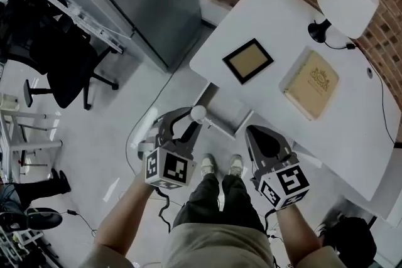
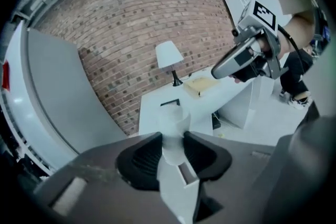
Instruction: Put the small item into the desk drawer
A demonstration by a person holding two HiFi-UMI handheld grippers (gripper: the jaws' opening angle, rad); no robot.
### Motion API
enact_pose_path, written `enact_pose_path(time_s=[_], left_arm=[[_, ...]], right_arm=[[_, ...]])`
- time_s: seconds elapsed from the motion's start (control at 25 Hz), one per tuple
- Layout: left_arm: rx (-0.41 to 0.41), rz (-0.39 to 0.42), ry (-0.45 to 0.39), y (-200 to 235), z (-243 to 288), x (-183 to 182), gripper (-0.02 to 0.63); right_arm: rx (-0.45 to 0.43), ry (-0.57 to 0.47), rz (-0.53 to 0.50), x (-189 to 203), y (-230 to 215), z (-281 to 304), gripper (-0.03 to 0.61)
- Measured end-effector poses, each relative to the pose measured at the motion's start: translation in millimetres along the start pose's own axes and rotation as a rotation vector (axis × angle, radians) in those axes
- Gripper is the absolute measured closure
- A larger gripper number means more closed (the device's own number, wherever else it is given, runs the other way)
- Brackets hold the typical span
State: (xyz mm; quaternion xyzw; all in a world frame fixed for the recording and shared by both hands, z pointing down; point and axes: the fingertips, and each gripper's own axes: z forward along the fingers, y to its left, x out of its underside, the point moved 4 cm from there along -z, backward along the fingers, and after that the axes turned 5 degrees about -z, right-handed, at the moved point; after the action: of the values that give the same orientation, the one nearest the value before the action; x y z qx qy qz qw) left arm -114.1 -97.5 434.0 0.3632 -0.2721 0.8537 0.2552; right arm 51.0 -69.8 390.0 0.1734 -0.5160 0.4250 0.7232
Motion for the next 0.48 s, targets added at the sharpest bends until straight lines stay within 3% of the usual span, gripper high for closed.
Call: enact_pose_path(time_s=[0.28,0.48], left_arm=[[0.061,0.143,0.182,-31.3,107.8,81.8,0.474],[0.142,0.171,0.321,-55.1,184.0,146.6,0.474]], right_arm=[[-0.048,0.072,0.043,90.7,-23.2,54.0,0.575],[-0.048,0.118,0.062,153.6,-40.4,87.1,0.575]])
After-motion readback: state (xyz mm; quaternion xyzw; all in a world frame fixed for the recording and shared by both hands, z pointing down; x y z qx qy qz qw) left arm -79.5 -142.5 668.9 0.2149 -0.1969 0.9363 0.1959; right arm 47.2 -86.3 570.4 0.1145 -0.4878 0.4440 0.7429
